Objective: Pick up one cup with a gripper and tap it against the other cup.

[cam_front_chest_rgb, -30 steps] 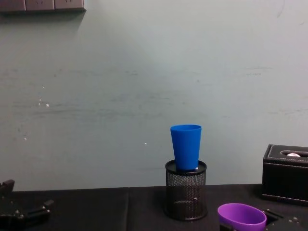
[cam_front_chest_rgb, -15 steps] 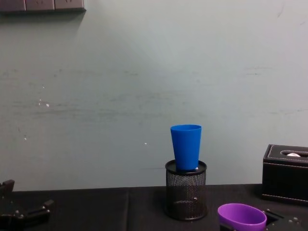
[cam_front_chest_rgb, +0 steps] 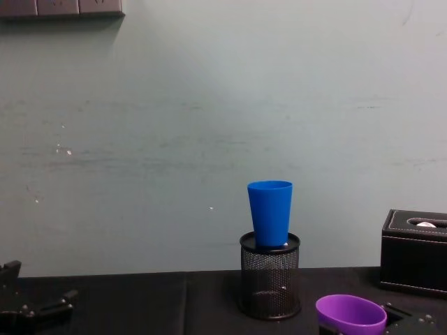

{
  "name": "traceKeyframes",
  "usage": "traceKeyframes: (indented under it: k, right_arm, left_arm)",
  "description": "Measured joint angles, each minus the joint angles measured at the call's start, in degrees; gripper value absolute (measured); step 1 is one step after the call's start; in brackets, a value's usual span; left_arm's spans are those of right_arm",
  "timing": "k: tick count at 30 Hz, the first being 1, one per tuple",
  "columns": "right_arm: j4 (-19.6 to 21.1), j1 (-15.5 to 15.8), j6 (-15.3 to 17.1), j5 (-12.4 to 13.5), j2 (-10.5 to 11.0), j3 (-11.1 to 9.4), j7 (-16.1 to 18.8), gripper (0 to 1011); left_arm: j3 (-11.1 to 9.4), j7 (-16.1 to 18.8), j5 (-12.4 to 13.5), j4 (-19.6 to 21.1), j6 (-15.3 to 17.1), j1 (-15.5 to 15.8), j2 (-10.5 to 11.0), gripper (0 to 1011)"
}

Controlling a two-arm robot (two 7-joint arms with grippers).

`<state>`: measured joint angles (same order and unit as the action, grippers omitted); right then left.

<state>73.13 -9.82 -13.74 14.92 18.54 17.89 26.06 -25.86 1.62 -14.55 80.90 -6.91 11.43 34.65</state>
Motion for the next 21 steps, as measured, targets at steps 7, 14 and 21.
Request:
traceKeyframes:
  k: [7,14,21]
  right_arm:
    - [0.0,0.0,0.0,0.0,0.0,0.0,0.0,729]
    - [0.0,0.0,0.0,0.0,0.0,0.0,0.0,729]
    - [0.0,0.0,0.0,0.0,0.0,0.0,0.0,729]
  left_arm:
    - [0.0,0.0,0.0,0.0,0.0,0.0,0.0,1011]
    - [0.0,0.0,0.0,0.0,0.0,0.0,0.0,1011]
    - [0.0,0.0,0.0,0.0,0.0,0.0,0.0,1011]
